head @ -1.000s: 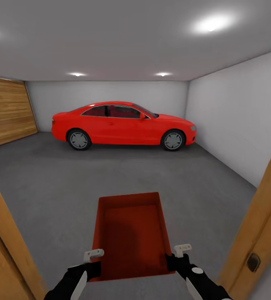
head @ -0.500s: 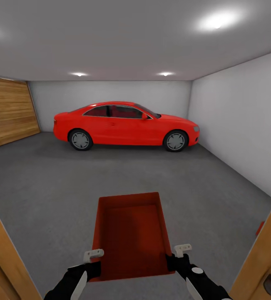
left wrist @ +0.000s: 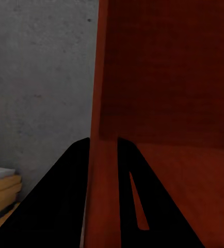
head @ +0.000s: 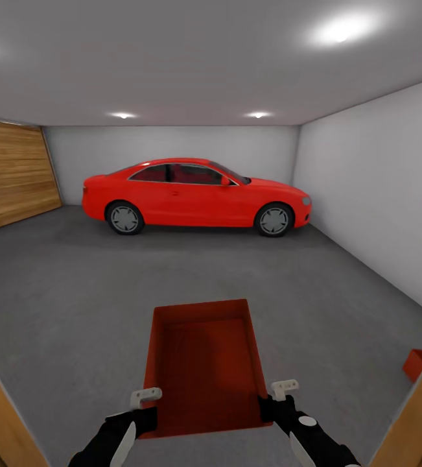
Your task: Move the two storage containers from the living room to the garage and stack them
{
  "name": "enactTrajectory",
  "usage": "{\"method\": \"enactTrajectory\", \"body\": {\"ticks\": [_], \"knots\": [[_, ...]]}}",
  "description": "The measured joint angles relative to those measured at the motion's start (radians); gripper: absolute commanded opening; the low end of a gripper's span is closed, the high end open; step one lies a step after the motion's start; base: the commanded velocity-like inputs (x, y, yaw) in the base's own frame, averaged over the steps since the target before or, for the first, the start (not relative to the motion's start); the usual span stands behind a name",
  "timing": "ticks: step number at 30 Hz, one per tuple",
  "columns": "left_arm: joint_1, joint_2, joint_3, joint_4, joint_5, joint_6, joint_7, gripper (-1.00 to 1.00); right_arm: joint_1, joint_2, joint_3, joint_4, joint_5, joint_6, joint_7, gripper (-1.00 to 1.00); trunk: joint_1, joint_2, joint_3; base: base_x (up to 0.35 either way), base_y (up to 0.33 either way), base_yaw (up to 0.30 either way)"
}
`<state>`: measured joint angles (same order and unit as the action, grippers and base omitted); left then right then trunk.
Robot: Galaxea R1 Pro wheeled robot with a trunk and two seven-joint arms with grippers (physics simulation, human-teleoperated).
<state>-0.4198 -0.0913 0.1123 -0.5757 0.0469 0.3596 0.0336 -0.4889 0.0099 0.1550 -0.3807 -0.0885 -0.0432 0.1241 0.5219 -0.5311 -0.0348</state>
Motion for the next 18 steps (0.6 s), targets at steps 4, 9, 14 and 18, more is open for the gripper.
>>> {"method": "enactTrajectory", "body": {"ticks": [4,9,14,18], "knots": [[0.0,-0.001,0.0,-0.001,0.0,0.0,0.001,-1.0,0.0,-0.001,0.0,0.0,0.0,0.0,0.001,-1.0,0.0,0.0,0.0,0.261,0.0,0.0],[0.0,0.0,0.0,-0.001,0.0,0.0,0.001,-1.0,0.0,0.0,-0.001,0.0,0.0,0.0,0.001,-1.0,0.0,0.0,0.0,0.033,0.0,0.0],[0.0,0.0,0.0,0.0,0.0,0.0,0.0,-1.0,0.0,0.0,-0.001,0.0,0.0,0.0,0.0,-1.0,0.001,0.0,0.0,0.002,0.0,0.0],[0.0,-0.001,0.0,-0.001,0.0,0.0,0.001,-1.0,0.0,0.0,0.0,0.0,0.0,0.0,0.001,-1.0,0.001,0.0,0.0,0.0,0.0,0.0]]}}
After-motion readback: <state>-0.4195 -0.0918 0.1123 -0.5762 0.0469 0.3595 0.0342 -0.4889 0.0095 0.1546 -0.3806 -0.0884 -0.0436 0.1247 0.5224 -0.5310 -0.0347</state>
